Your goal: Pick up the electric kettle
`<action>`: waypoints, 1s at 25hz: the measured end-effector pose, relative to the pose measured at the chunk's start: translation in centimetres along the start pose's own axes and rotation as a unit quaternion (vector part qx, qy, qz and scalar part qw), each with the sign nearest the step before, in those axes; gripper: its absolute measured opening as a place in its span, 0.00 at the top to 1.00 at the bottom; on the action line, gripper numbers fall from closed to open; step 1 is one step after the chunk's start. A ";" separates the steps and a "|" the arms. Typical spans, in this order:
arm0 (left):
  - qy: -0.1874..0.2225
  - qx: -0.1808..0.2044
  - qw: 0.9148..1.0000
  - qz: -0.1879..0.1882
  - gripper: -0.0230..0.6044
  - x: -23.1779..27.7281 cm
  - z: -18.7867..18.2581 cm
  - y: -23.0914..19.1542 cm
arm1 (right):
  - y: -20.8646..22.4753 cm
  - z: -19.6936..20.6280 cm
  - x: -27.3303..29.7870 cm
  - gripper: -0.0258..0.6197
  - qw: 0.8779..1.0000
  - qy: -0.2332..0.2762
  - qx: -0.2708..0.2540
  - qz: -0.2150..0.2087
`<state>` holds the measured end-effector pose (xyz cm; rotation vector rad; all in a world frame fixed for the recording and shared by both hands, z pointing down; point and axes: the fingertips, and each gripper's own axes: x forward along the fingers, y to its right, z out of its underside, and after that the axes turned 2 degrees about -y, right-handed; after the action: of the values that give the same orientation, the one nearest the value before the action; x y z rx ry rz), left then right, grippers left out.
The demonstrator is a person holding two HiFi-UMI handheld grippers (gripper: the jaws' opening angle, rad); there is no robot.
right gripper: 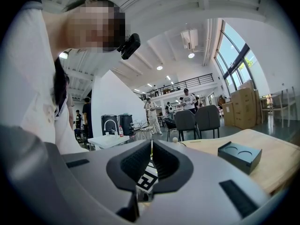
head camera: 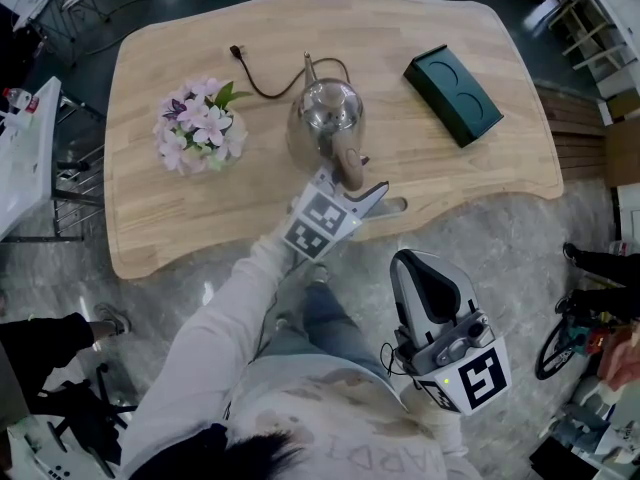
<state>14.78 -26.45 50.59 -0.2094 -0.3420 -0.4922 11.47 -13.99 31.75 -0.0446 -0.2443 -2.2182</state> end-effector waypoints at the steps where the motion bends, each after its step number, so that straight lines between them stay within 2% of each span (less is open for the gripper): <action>1: 0.001 0.000 1.000 -0.009 0.65 0.1 0.0 -0.1 | 0.0 0.0 0.0 0.93 1.000 -0.001 0.000 0.000; 13: 0.021 -0.005 0.995 -0.098 0.65 0.4 -0.3 -1.2 | 0.0 0.2 -0.1 0.93 1.000 -0.005 -0.001 0.001; 17: 0.027 -0.003 0.991 -0.132 0.75 0.4 0.0 -2.0 | 0.1 0.2 -0.1 0.93 1.000 -0.005 -0.002 0.001; 25: 0.049 0.002 0.987 -0.151 0.77 0.3 -0.3 -2.2 | 0.2 -0.3 -0.1 0.93 1.000 0.004 -0.003 0.001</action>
<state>14.02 -28.53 50.67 -0.1284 -0.2801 -0.7975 11.72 -14.07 31.48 -0.0398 -0.2323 -2.2175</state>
